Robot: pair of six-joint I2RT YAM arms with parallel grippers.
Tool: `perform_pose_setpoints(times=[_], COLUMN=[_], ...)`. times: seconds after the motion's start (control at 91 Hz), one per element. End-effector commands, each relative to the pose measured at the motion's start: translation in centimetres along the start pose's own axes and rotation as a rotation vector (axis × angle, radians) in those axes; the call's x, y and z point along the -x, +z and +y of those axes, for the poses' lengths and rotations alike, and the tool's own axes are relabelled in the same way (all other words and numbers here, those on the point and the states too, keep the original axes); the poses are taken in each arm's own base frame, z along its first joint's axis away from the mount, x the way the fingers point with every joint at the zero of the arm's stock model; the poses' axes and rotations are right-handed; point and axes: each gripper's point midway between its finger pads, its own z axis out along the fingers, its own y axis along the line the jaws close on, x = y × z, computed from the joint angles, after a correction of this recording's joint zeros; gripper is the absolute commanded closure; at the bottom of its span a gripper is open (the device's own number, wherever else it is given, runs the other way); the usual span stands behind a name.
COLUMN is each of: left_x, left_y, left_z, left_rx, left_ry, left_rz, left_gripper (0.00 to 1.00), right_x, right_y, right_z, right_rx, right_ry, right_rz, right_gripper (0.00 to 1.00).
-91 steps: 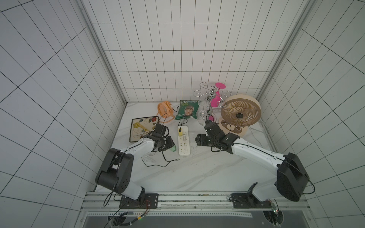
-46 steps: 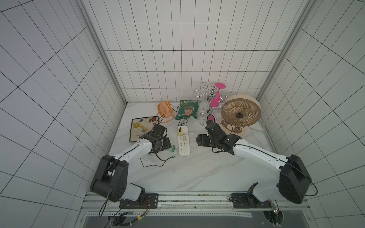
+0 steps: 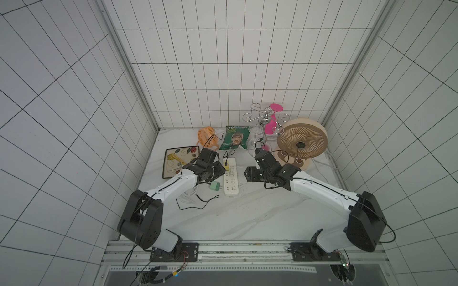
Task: Unplug the desk fan from the power strip
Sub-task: Place the plug at the center of the board.
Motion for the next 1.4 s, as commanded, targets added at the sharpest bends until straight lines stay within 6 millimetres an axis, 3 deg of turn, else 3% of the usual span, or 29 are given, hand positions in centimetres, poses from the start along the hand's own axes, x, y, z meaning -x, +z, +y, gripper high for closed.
perform_pose_setpoints(times=[0.0,0.231,0.506,0.803,0.979,1.11,1.385], left_x=[1.8,0.3,-1.4,-4.2,-5.0,-4.6,-0.7], left_y=[0.8,3.1,4.9,5.4,4.1,3.1,1.2], left_z=[-0.9,-0.3,1.8,5.4,7.0,6.5,2.8], left_rx=[-0.053,-0.128,-0.11,0.0,0.058,0.044,-0.088], left_ry=[-0.049,-0.124,-0.154,-0.174,-0.168,-0.155,-0.186], left_rz=[-0.018,0.065,0.146,0.211,0.2,0.172,0.053], left_gripper=[0.53,0.54,0.56,0.6,0.61,0.61,0.58], right_x=[0.9,2.5,2.7,3.0,3.2,2.8,2.9], right_y=[0.4,1.2,1.1,1.4,1.9,3.1,5.9], right_z=[1.6,1.4,0.8,0.9,1.5,1.9,2.5], right_rx=[-0.009,-0.093,-0.123,-0.133,-0.115,-0.114,-0.139], right_ry=[-0.062,-0.098,-0.095,-0.113,-0.122,-0.13,-0.159], right_rz=[0.005,0.01,0.011,0.02,0.03,0.073,0.15], right_gripper=[0.31,0.3,0.31,0.31,0.31,0.31,0.3])
